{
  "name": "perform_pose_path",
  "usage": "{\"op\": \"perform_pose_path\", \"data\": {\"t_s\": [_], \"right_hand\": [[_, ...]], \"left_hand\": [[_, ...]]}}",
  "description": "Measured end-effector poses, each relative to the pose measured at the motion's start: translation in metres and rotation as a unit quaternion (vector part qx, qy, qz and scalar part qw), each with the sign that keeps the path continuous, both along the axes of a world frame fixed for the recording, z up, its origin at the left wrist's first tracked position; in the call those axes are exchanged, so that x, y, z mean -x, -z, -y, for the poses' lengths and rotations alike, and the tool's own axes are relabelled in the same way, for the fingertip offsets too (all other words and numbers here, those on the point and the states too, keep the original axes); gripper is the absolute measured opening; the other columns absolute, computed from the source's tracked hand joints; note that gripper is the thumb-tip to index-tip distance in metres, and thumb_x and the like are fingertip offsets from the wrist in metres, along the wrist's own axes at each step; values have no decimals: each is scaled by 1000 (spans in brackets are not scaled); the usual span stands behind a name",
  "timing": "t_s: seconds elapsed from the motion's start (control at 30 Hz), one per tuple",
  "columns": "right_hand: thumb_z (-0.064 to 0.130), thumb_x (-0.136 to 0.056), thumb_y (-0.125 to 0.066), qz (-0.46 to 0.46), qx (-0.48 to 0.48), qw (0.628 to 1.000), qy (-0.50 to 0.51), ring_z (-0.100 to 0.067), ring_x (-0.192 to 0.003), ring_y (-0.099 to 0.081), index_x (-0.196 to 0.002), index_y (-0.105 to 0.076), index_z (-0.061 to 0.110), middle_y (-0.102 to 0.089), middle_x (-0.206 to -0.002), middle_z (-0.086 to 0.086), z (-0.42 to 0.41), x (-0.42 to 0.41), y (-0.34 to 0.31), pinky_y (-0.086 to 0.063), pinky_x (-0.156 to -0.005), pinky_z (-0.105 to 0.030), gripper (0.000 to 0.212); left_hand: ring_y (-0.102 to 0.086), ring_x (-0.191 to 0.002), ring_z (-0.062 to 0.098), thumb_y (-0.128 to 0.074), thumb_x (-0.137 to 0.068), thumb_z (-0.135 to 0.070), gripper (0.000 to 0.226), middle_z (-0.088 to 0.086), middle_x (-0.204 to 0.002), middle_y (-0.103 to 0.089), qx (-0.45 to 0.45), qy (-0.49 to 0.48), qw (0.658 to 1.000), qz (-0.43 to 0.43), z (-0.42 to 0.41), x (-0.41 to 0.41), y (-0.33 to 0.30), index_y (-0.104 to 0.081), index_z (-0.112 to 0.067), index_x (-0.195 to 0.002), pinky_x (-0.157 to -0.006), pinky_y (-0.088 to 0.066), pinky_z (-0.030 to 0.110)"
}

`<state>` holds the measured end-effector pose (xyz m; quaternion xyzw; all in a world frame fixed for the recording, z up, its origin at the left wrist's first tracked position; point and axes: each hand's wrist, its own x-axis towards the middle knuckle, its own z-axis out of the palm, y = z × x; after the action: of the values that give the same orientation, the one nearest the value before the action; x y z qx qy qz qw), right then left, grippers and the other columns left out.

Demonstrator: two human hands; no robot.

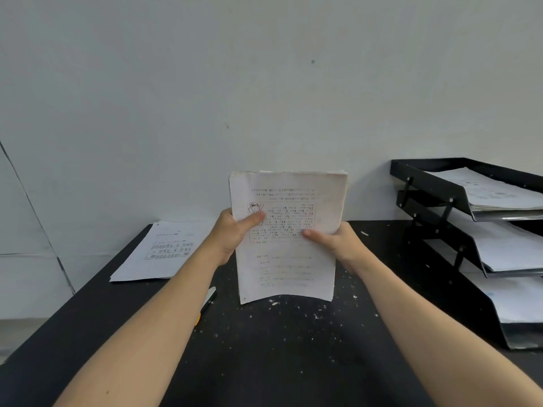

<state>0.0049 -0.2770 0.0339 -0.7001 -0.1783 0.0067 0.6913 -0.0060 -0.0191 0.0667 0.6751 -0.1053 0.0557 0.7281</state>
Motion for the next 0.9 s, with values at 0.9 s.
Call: {"op": "perform_pose_path", "data": {"t_s": [0.9], "right_hand": [[18,-89,-79,-44,-6,998,-43,-32,-116,-72,-130,-68,13,-73,-129,-7,1,-13,34,-58,-98,-54,43]], "left_hand": [[-68,-113,21,-70,-95,-24,22,-6,-117,-75,-100,3,991,-83,-1,0,71,-70,-31,-116,-102,-52,50]]}}
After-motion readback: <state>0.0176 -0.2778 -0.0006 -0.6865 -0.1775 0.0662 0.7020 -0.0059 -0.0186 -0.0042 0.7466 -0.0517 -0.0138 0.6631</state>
